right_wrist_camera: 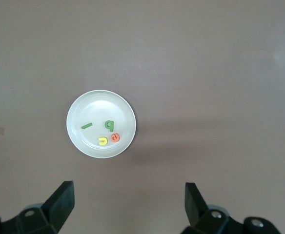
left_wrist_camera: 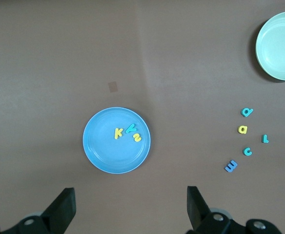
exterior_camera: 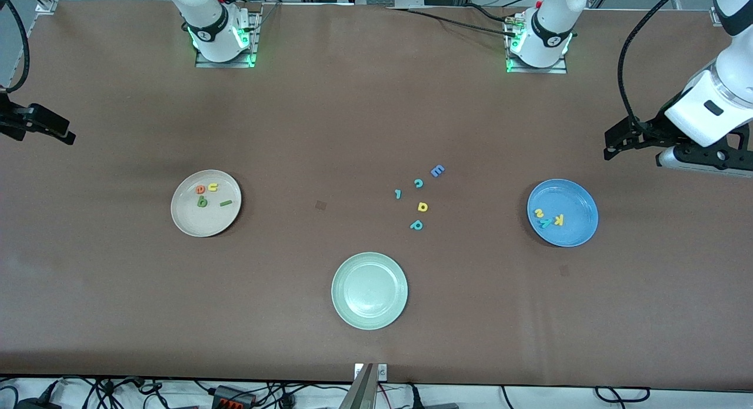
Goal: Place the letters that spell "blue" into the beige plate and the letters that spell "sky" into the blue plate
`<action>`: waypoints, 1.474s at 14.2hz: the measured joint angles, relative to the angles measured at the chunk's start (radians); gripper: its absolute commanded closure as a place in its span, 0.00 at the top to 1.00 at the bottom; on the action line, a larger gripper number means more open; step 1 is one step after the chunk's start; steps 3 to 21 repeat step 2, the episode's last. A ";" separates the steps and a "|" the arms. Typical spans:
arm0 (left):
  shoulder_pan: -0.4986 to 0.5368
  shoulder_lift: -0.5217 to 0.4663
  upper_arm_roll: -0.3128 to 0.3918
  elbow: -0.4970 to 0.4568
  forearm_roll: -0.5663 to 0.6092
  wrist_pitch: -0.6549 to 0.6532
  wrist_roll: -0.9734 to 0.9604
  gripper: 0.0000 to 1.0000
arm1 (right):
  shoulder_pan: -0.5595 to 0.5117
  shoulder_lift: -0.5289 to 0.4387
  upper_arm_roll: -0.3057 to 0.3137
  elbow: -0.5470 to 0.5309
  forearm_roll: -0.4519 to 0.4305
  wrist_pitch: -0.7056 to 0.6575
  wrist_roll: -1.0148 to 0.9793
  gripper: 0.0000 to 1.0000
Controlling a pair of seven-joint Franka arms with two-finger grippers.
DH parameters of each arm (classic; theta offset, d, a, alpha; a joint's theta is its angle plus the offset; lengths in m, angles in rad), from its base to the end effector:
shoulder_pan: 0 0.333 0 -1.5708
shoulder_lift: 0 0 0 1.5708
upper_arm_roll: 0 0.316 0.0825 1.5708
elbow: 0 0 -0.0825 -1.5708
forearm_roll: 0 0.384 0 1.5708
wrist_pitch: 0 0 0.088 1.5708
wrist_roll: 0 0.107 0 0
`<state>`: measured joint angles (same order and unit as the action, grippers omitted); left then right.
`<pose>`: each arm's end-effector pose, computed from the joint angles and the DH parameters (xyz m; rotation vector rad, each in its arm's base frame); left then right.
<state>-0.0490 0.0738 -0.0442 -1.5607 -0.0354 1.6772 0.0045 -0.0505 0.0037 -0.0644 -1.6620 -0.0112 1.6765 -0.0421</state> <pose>0.5837 -0.0571 0.5969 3.0971 -0.1465 0.0636 0.5591 -0.0656 0.5884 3.1274 -0.1121 0.0155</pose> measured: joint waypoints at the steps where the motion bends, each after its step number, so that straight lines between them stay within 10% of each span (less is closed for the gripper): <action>1: 0.000 0.000 0.000 0.000 0.000 0.000 0.000 1.00 | 0.000 0.000 0.000 0.000 0.000 0.000 0.000 1.00; 21: 0.000 0.000 0.000 0.000 0.000 0.000 0.000 1.00 | 0.000 0.000 0.000 0.000 0.000 0.000 0.000 1.00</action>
